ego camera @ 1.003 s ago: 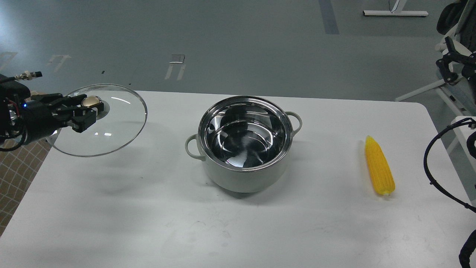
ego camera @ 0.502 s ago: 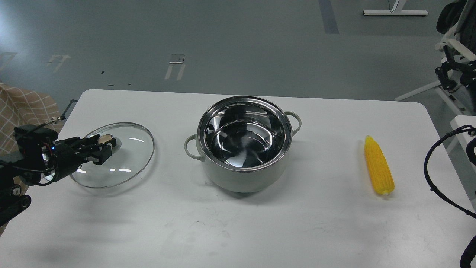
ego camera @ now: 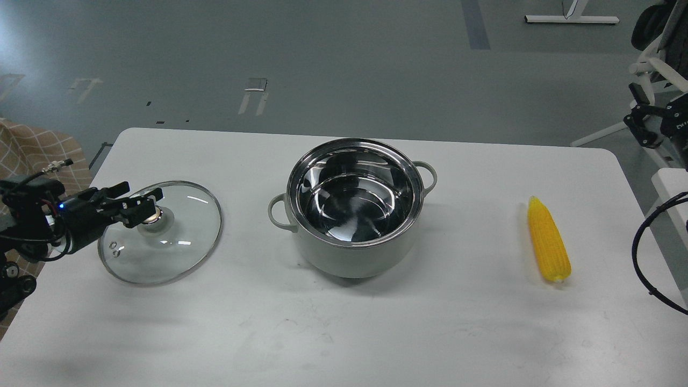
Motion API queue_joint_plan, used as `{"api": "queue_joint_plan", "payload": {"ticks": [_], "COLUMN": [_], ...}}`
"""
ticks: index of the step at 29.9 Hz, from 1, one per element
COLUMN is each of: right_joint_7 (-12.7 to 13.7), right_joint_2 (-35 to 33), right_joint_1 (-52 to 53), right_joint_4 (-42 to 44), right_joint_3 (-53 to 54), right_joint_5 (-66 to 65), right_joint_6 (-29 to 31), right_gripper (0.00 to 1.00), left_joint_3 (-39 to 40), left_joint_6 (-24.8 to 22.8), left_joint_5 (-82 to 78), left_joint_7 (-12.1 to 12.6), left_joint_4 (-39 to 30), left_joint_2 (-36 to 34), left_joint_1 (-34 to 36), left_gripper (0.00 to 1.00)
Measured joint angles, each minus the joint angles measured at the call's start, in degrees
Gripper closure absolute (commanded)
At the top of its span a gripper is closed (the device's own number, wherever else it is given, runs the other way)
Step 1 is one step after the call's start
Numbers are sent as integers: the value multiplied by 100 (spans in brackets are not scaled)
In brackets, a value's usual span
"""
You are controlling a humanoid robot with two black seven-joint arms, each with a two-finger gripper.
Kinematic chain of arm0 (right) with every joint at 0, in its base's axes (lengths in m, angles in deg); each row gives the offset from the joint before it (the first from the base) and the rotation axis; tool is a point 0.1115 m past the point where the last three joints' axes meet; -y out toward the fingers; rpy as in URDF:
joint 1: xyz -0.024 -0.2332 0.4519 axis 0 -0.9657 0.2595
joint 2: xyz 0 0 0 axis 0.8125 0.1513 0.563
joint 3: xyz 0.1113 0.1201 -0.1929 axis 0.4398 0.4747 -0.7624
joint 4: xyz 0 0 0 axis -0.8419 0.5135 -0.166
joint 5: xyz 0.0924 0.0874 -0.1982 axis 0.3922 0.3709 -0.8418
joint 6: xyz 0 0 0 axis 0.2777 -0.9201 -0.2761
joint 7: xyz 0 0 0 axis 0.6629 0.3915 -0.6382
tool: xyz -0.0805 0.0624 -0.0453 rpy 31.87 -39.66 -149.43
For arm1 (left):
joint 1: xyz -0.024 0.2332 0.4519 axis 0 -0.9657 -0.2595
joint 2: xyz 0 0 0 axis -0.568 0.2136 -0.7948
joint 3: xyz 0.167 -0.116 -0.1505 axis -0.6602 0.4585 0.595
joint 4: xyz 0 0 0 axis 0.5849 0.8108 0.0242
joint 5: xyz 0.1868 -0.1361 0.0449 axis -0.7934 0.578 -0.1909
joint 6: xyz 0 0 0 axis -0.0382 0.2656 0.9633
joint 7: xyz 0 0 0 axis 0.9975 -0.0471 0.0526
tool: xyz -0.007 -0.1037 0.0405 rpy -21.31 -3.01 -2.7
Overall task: Open pot and put corn in
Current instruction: 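Lower the lid onto the table beside the pot and release it, then withdraw the left arm and reach the right gripper to the corn, then grasp the yellow corn cob with the right gripper and lift it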
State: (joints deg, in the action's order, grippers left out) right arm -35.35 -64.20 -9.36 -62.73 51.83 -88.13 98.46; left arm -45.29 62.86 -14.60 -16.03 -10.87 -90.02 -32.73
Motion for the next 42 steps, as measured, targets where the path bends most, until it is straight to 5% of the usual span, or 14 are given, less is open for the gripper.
{"api": "queue_joint_plan", "payload": {"ticks": [11,20,28,42], "right_joint_7": [-20,-25,-11,52], "right_joint_2": [-1473,-1613,-1397,-706], "right_joint_1": [-385,-615,-679,-668], "right_joint_4": [-934,-2012,-1984,-1190], "right_joint_3": [-856,-1846,-3174,-3933], "right_joint_5": [-2657,-5342,-7045,-7880], "right_joint_6": [3,2,-127,-362], "right_gripper": [0,0,0,15], "left_joint_3": [453,1614,2529,2570], "left_joint_6": [-100,-1738,-2690,-2791], "left_joint_5": [4001,8086,8510,8457], "left_joint_7": [4,36,79,96], "left_joint_4": [270,514,786,980], "left_joint_2": [84,794,1422,1791], "left_joint_1": [1956,2508,2467,2468], "left_gripper": [15,10,4,4]}}
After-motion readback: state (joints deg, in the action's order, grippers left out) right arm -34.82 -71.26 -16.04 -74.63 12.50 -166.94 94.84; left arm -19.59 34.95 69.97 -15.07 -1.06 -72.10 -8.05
